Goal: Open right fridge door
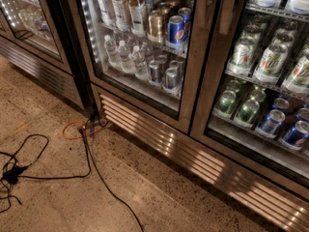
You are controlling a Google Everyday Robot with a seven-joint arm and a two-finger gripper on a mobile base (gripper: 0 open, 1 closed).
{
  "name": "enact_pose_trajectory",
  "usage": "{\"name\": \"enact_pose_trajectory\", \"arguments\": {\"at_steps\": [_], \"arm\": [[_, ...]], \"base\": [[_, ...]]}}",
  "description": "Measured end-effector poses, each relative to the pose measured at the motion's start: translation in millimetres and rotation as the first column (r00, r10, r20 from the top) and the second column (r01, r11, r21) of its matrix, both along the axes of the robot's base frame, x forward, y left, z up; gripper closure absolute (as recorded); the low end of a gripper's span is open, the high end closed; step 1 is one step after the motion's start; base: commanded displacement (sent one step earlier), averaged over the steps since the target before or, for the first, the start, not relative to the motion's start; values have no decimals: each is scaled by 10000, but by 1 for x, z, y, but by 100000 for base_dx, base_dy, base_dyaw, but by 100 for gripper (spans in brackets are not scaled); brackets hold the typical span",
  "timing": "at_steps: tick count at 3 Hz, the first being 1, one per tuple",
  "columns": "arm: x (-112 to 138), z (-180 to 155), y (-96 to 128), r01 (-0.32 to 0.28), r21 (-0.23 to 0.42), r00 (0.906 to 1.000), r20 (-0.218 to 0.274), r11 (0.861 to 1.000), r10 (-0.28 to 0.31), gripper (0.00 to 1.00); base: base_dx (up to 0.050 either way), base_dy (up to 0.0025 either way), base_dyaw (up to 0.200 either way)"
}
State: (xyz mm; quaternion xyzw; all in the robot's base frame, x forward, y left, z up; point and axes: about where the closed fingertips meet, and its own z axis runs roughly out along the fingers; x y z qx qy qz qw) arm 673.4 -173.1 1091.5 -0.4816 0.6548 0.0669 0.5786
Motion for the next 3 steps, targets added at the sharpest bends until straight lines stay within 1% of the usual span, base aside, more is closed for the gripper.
{"name": "enact_pose_trajectory", "arguments": {"at_steps": [1,3], "arm": [[-1,3,0,-23,64,9999,166,10000,22,100],[2,2,-3,18,-23,9999,152,10000,-17,100]], "base": [[0,0,0],[0,0,0]]}}
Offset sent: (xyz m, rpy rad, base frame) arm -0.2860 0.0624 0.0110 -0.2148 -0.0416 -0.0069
